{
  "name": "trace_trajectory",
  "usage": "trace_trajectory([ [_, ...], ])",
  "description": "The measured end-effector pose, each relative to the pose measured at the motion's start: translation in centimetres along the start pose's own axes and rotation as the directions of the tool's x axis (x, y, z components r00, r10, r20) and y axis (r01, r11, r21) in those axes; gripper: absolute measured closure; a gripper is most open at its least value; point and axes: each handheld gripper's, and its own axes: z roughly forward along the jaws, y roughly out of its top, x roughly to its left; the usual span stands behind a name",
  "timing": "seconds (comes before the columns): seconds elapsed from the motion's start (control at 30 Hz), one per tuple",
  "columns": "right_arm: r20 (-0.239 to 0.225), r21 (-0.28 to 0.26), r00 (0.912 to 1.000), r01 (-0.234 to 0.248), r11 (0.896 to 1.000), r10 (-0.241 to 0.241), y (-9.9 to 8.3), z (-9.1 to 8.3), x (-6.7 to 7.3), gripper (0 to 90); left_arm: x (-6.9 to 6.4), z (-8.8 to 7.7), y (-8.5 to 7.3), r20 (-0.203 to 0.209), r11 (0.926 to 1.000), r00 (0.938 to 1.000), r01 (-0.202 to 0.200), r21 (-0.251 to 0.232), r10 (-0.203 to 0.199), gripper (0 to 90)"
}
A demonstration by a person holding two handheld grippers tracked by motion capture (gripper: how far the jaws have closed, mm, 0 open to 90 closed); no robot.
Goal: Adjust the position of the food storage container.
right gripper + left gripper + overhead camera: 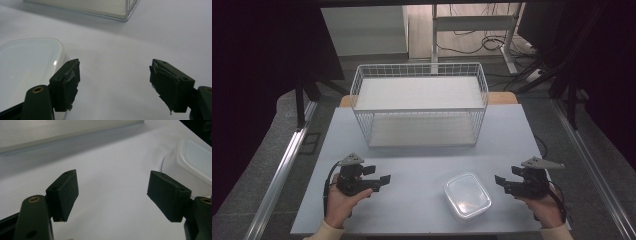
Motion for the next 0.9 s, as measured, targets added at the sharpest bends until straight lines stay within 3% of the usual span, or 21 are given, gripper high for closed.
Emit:
trace_trajectory([
  [0.3, 0.016, 0.012, 0.9998, -0.012, 1.000, 0.012, -0.01, -0.32, -0.49, 26.6, 0.06, -0.10, 0.02, -0.003, 1.0000, 1.0000, 0.001, 0.004, -0.001, 24.2],
  [0.9, 0.004, 0.027, 0.9998, -0.019, 0.999, 0.018, 0.33, -0.23, -0.72, 31.6, 0.36, -0.65, 0.09, -0.007, 0.9999, 0.9999, 0.009, -0.008, -0.009, 24.2],
])
